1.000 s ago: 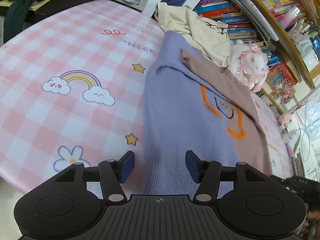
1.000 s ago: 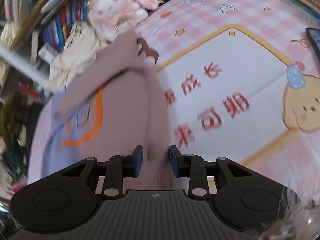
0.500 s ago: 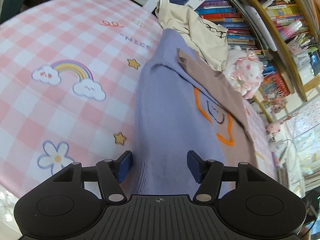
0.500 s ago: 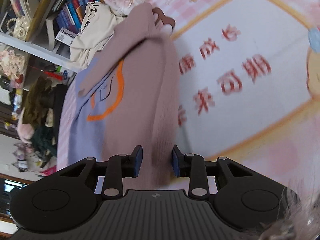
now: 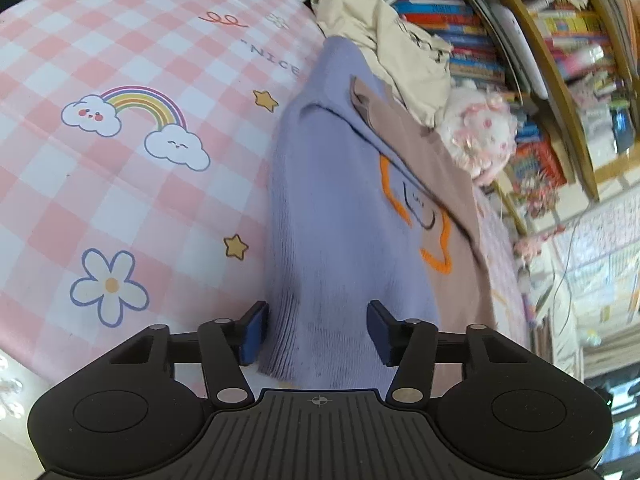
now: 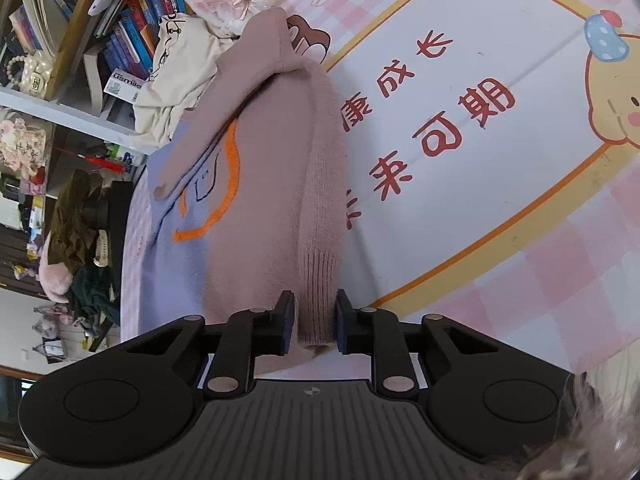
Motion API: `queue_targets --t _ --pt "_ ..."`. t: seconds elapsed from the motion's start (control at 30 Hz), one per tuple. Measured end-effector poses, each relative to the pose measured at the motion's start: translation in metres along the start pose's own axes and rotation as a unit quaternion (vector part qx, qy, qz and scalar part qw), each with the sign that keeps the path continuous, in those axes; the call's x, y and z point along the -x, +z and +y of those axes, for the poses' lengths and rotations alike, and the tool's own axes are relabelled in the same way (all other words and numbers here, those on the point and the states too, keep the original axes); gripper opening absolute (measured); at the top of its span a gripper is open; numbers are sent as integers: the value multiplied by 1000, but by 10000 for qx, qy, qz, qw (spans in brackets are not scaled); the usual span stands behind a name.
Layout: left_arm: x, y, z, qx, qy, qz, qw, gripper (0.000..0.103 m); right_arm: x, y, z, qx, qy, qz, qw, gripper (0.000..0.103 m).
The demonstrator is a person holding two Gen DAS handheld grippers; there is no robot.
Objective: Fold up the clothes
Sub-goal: 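Grasp the lavender hem with the left tool while the right tool grasps the mauve hem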
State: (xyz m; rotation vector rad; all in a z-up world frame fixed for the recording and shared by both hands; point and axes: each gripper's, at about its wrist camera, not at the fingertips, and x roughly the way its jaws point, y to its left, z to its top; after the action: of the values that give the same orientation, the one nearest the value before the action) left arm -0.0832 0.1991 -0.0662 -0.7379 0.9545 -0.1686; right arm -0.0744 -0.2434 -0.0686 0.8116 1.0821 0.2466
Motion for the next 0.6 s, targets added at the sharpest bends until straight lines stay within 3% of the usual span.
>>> queue_targets --t 0.3,0.37,0.4,0.47,0.6 --pt "0 1 7 91 -93 48 9999 39 1 -7 5 182 -158 -72 9997 16" --pt "-2 2 8 51 -51 66 10000 31 0 -7 7 315 -255 -77 9991 9" --pt "-3 3 9 27 -5 90 10000 19 0 -7 6 398 -259 -69 9988 8" --pt "-5 3 13 27 50 144 9999 5 0 -6 3 361 -204 -48 9991 6" --pt "-3 1 16 36 -2 180 9998 4 3 -6 0 148 -228 -1 9996 7"
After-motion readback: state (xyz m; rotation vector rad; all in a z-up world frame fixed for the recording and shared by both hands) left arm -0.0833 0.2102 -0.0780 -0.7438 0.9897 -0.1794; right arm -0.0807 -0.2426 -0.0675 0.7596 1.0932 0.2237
